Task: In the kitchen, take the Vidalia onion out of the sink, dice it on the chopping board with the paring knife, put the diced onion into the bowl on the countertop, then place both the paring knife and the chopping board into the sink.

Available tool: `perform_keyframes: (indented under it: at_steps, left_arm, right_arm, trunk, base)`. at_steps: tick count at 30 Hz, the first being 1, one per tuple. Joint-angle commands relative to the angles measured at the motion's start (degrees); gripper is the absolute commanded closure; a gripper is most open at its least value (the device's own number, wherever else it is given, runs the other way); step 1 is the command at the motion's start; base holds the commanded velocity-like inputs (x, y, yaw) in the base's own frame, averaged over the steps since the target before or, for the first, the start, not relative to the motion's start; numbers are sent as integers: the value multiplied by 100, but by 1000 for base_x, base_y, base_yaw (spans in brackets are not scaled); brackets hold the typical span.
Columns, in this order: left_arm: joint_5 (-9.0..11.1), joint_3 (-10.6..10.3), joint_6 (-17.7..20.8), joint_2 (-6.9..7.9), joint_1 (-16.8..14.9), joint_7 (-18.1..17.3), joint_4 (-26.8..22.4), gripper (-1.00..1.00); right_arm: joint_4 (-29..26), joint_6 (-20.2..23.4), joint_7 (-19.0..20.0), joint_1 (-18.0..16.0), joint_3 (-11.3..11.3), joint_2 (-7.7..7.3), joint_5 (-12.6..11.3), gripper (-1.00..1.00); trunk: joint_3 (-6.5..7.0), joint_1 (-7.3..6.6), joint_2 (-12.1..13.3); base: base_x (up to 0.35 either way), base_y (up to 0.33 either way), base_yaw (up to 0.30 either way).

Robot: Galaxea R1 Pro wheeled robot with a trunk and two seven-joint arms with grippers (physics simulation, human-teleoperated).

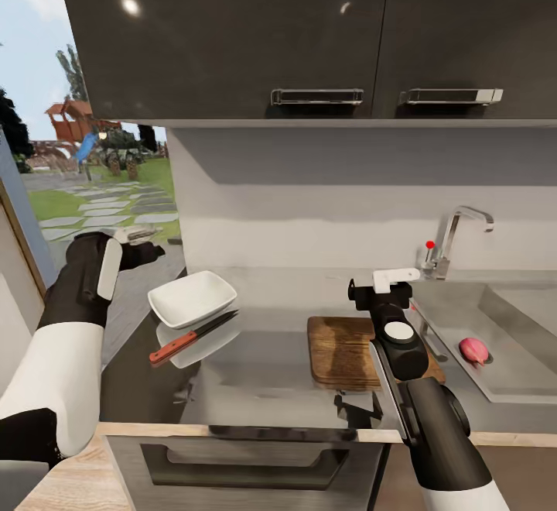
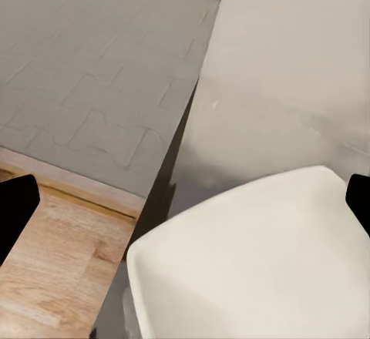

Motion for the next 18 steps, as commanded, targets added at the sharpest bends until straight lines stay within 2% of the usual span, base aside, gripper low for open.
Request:
perform_keyframes:
  at_steps: [1,18]
  left_arm:
    - [61,0,20,1,-4,51,36,-100]
    - [60,-4,1,-7,-4,51,288,-100]
  right_arm:
    - [-4,40,-16,-6,9,0,22,-100]
    - [-4,40,-16,-6,15,0,22,-100]
  trunk:
    - [-7,0,-4]
    - [-7,0,-4]
  base:
    - [-123,0,0]
    - [-312,0,0]
